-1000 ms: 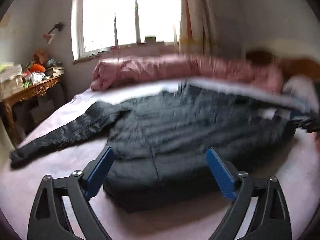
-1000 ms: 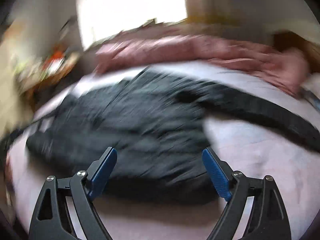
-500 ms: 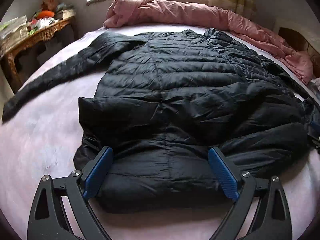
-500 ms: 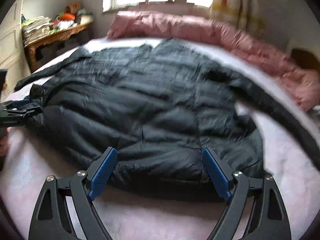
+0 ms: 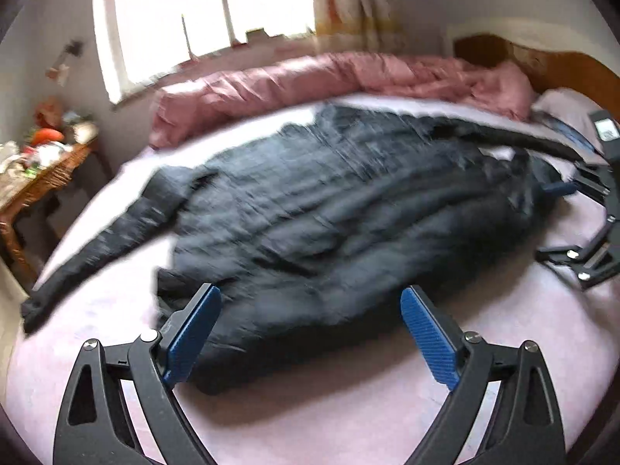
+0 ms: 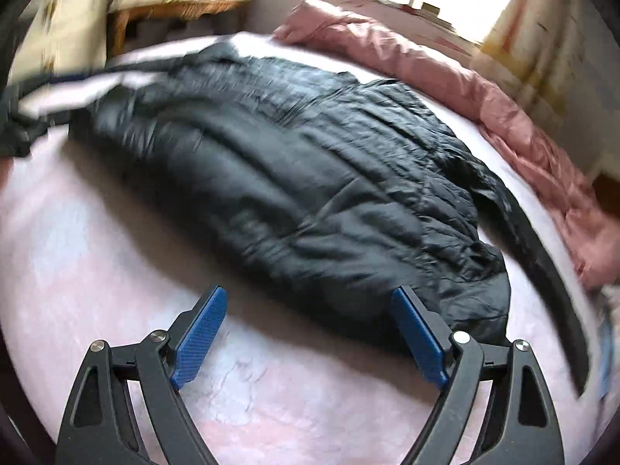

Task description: Fold large clothes

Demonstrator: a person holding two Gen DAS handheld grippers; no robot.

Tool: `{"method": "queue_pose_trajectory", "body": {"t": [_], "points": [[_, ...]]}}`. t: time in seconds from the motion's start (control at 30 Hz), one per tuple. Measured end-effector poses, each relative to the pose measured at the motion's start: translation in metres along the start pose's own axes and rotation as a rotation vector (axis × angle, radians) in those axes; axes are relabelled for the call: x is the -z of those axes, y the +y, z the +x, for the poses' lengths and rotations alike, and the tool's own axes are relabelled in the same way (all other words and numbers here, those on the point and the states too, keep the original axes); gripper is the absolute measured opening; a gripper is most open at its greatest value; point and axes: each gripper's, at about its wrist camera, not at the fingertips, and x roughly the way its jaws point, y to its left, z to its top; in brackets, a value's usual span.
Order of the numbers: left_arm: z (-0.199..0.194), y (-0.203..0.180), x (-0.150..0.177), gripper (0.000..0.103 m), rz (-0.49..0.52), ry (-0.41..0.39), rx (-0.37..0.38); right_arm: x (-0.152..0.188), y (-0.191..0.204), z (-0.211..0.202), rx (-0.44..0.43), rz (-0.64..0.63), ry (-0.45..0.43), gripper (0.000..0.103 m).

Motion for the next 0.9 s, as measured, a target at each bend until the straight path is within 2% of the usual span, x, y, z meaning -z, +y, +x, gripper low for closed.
{"method": "queue_pose_trajectory", "body": {"t": [0.1, 0.2, 0.3, 0.37, 0.4, 0.43, 0.5, 0.53, 0.57, 0.6, 0.63, 0.67, 0.7, 0.77, 0.9], "points": [[0.016, -0.010, 0.008, 0.094, 0.040, 0.083, -0.007, 0.000, -0.002, 0.005, 0.040, 0.028, -0.003, 0.089], [0.026, -0.020, 0.013, 0.094, 0.087, 0.106, -0.057, 0.000, -0.007, 0.007, 0.132, 0.032, -0.012, 0.089], [0.038, -0.021, 0.016, 0.097, 0.092, 0.136, -0.100, 0.002, -0.014, 0.013, 0.184, 0.046, -0.015, 0.089], [0.045, -0.021, 0.020, 0.103, 0.079, 0.151, -0.136, 0.001, -0.020, 0.017, 0.229, 0.064, -0.022, 0.089], [0.047, -0.021, 0.020, 0.103, 0.079, 0.154, -0.136, 0.001, -0.022, 0.021, 0.287, 0.057, -0.034, 0.086], [0.047, -0.019, 0.019, 0.103, 0.071, 0.155, -0.131, 0.001, -0.023, 0.025, 0.313, 0.046, -0.026, 0.077], [0.053, -0.012, 0.017, 0.103, 0.040, 0.165, -0.133, 0.001, -0.032, 0.032, 0.299, 0.072, 0.003, 0.067], [0.057, -0.007, 0.017, 0.103, 0.019, 0.175, -0.133, 0.001, -0.035, 0.032, 0.297, 0.085, 0.004, 0.055], [0.059, -0.002, 0.017, 0.101, 0.002, 0.179, -0.130, 0.002, -0.038, 0.032, 0.293, 0.099, 0.006, 0.049], [0.060, 0.003, 0.016, 0.096, -0.020, 0.177, -0.131, 0.002, -0.042, 0.031, 0.279, 0.114, 0.006, 0.044], [0.061, 0.008, 0.015, 0.075, -0.036, 0.172, -0.142, 0.003, -0.044, 0.031, 0.266, 0.124, 0.002, 0.039], [0.060, 0.013, 0.015, 0.047, -0.050, 0.168, -0.149, 0.003, -0.045, 0.029, 0.264, 0.131, -0.002, 0.034], [0.058, 0.017, 0.015, 0.038, -0.068, 0.164, -0.143, 0.004, -0.045, 0.027, 0.260, 0.141, -0.010, 0.028], [0.050, 0.020, 0.016, 0.027, -0.085, 0.151, -0.118, 0.007, -0.042, 0.015, 0.232, 0.158, -0.044, 0.024], [0.022, 0.010, 0.023, 0.023, -0.087, 0.128, -0.085, 0.025, -0.027, -0.010, 0.230, 0.158, -0.055, 0.020]]}}
